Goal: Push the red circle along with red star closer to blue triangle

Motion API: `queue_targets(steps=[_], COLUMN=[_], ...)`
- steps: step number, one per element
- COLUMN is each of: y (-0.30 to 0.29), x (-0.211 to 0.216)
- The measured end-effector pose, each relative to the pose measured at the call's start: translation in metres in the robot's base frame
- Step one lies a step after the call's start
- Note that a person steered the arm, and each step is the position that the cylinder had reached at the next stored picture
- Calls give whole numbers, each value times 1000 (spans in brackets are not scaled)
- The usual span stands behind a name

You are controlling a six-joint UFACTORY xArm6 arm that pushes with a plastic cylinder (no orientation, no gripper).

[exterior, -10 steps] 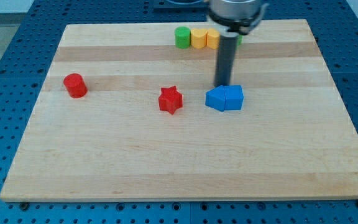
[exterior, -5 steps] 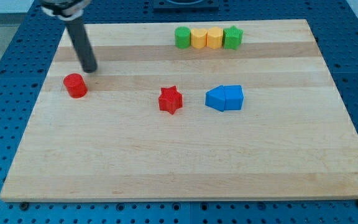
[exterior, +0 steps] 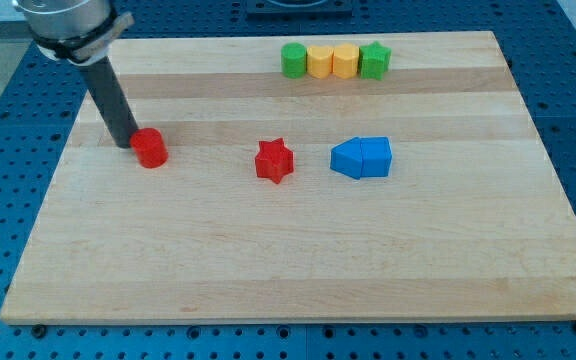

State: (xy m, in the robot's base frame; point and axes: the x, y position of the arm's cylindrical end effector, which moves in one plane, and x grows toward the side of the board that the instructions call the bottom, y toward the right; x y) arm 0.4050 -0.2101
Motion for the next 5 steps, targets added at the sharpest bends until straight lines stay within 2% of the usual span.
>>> queue_targets(steps=[5], y=[16], x=[45])
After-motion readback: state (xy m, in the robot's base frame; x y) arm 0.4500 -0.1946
